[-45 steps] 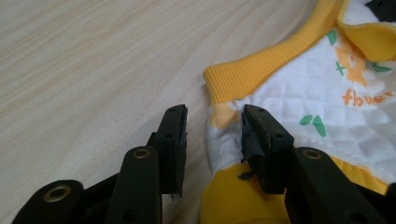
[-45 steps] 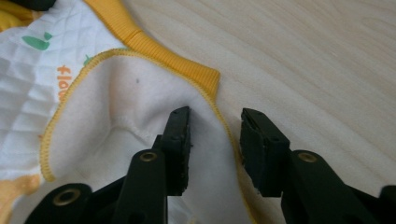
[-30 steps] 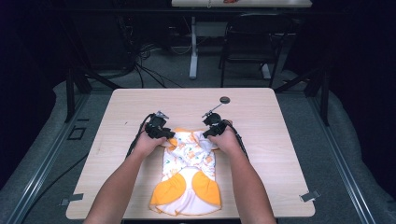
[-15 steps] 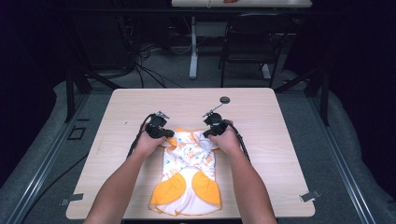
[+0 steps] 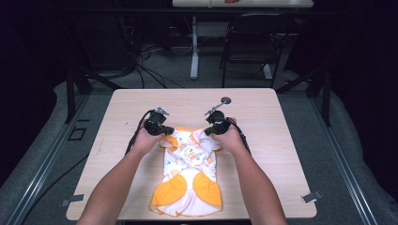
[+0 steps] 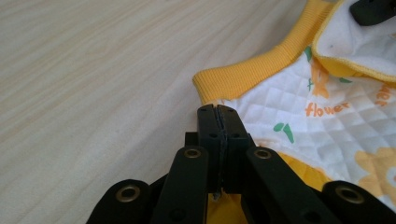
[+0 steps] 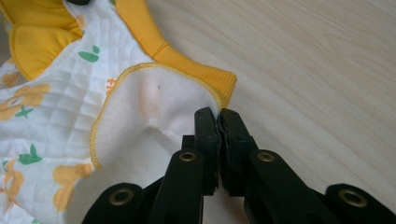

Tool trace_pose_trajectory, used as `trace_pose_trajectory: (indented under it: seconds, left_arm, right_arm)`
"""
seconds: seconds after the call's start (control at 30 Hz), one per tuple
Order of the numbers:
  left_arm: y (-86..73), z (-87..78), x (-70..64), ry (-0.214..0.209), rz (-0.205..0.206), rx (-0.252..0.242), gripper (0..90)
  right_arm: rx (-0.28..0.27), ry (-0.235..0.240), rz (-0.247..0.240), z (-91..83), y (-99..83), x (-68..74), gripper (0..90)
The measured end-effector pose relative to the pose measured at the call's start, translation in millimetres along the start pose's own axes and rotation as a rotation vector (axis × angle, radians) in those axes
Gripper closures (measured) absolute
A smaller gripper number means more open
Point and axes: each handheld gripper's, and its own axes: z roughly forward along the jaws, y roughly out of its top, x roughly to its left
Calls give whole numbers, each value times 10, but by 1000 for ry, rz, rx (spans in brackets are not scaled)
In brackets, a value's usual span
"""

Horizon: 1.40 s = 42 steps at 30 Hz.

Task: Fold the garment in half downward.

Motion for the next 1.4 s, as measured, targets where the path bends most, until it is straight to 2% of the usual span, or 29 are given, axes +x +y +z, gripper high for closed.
trace_pose_trajectory:
  seconds: [0.17,0.2,0.27,0.4,0.53,0.9,1.27,1.4]
  left_arm:
    - [33,-84,9,4,1,-22,897]
    - [37,-95,12,-4,-2,-27,897]
    - [58,-127,13,12,7,-30,897]
    - [99,-200,27,21,9,-45,897]
    - [136,-285,30,29,11,-72,896]
    - [235,-485,18,40,30,-107,897]
    - [288,-528,-10,48,37,-132,897]
    - [341,-577,-21,53,45,-150,897]
  right_arm:
    - [-32,2,14,-63,14,6,868]
    - [-31,1,9,-77,29,13,868]
    - [-22,-7,-13,-127,70,22,868]
    - [-48,-17,-26,-205,148,62,868]
    - [-52,-27,-57,-283,208,73,868]
    - [-85,-41,-82,-452,318,112,867]
    - [-100,-65,-121,-590,383,124,867]
    - [-125,-76,-112,-626,393,111,868]
